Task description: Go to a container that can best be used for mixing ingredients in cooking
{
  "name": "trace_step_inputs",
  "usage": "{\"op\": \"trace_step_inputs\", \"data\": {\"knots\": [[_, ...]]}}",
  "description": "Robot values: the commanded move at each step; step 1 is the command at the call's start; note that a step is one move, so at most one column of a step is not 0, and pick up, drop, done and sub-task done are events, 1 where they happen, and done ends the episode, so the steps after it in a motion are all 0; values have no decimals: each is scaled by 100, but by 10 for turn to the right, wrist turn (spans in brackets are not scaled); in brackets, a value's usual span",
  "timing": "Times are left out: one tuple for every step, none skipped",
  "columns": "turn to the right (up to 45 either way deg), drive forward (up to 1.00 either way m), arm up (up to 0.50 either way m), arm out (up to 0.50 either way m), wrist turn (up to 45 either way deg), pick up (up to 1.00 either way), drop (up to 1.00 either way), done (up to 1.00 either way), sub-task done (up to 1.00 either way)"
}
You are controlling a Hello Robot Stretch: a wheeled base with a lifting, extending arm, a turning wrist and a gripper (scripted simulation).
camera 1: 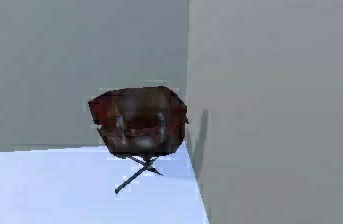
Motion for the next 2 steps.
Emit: {"op": "trace_step_inputs", "data": {"knots": [[0,45,0,0,0,0,0,0,0],[-450,0,0,0,0,0,0,0,0]]}}
